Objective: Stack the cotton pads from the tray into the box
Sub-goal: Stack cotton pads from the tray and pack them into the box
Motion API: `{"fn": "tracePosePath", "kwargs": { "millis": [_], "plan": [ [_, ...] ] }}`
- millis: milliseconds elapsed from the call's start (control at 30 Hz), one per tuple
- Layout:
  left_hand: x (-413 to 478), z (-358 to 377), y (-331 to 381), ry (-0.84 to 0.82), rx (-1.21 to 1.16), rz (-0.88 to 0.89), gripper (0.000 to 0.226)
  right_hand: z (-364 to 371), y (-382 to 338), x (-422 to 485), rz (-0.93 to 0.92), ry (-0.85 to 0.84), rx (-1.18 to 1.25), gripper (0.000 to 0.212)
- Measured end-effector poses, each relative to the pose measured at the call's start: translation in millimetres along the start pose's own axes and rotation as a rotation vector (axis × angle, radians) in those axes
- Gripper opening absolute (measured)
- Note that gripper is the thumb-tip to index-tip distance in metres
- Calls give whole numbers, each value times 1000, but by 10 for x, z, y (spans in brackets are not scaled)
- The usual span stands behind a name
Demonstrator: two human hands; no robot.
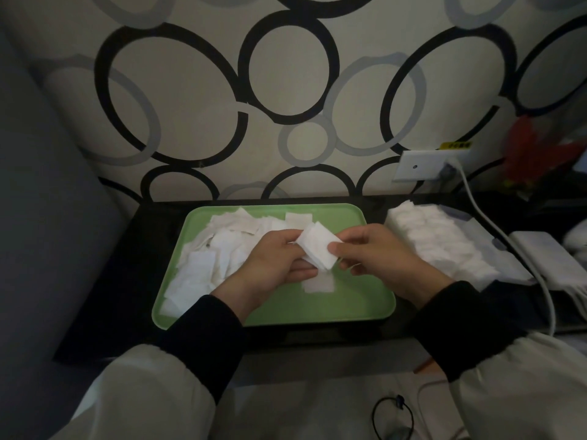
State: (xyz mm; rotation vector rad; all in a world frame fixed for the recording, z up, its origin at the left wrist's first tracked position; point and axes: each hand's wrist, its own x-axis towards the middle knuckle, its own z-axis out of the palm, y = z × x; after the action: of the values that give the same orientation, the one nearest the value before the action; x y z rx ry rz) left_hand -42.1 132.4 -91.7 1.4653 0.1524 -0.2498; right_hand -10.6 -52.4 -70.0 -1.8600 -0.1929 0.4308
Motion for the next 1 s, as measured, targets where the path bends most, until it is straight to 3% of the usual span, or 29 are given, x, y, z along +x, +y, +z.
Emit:
{"fn": "tracePosePath", "kwargs": {
  "millis": [233, 333, 400, 500, 533, 667, 733, 833, 1000],
  "plan": [
    [6, 31, 62, 85, -137, -113, 33, 35, 41, 45, -69, 82, -80, 12],
    [-10, 26, 30, 51, 32, -45, 23, 72, 95, 86, -94, 125, -135, 16],
    [-7, 13, -14, 111, 120, 15, 18, 82, 157, 129, -91, 176, -184, 22],
    [26, -44, -52, 225, 171, 48, 11, 59, 239, 181, -87, 233, -374, 11],
    [28, -62, -49, 243, 175, 52, 10, 57, 255, 186, -87, 218, -470, 7],
    [29, -96, -48, 260, 196, 58, 8, 129, 312, 194, -39, 36, -790, 46],
    [23, -90, -40, 248, 206, 58, 9, 186, 311, 196, -36, 16, -872, 52],
    [24, -96, -48, 231, 207, 57, 8, 249, 296, 203, -47, 12, -960, 49],
    [22, -114, -52, 223, 222, 56, 11, 309, 274, 234, -24, -27, -909, 30]
  ]
}}
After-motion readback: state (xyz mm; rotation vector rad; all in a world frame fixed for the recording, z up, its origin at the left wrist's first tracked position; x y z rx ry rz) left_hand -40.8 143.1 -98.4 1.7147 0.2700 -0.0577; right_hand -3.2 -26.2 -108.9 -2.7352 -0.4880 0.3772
